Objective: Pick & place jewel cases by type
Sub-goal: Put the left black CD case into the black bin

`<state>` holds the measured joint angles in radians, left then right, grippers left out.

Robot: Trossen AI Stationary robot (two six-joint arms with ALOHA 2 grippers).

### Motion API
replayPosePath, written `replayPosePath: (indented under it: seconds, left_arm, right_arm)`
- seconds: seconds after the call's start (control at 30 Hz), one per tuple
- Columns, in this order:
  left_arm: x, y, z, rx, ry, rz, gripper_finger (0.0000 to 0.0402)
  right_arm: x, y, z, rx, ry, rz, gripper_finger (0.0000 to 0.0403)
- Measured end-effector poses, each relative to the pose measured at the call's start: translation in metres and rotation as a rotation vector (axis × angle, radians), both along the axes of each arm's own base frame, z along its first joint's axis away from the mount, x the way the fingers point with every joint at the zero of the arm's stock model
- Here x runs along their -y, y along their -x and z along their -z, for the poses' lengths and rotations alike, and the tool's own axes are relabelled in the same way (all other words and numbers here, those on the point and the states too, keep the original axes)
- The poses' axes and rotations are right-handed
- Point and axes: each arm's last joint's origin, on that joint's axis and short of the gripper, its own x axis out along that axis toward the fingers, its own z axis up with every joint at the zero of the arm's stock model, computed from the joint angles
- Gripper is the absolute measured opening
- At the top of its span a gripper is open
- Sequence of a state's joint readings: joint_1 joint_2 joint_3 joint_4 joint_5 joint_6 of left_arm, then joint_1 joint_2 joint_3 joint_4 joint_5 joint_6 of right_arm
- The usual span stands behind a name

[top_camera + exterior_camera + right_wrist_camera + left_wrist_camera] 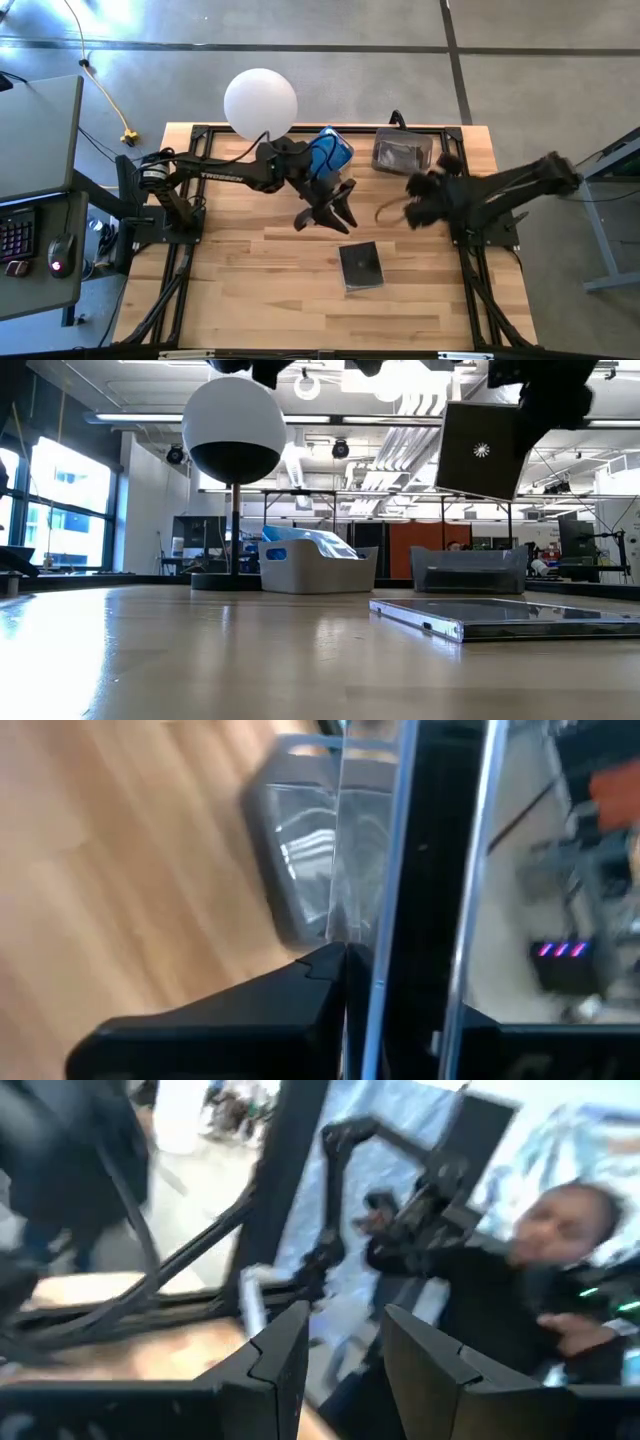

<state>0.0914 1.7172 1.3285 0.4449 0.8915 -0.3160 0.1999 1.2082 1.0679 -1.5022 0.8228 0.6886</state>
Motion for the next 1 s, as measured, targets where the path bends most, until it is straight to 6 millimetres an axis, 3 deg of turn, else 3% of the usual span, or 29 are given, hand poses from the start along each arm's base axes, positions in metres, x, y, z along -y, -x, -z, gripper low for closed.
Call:
replayPosePath:
  seconds: [0.17, 0.37, 0.6, 0.8, 1.0]
  left_arm:
    - [-0.002, -0.003, 0.008, -0.036, -0.12, -0.108, 0.0124]
    - [-0.003, -0.004, 0.019, -0.197, -0.17, -0.281, 0.0124]
    - [0.017, -0.003, 0.025, -0.265, -0.191, -0.269, 0.0124]
    - [0.033, -0.002, 0.027, -0.293, -0.181, -0.255, 0.0124]
    - [0.039, -0.001, 0.03, -0.351, -0.172, -0.256, 0.0124]
  right_arm:
    - [0.039, 0.007, -0.002, 0.128, -0.039, 0.128, 0.0029]
    - [0.079, -0.011, 0.016, 0.16, -0.183, 0.068, 0.0025]
    - [0.114, -0.021, 0.042, -0.061, -0.106, 0.113, 0.0026]
    - [0.133, -0.024, 0.064, -0.113, -0.246, 0.194, 0.0039]
    - [0.144, -0.023, 0.084, -0.271, -0.257, 0.26, 0.0035]
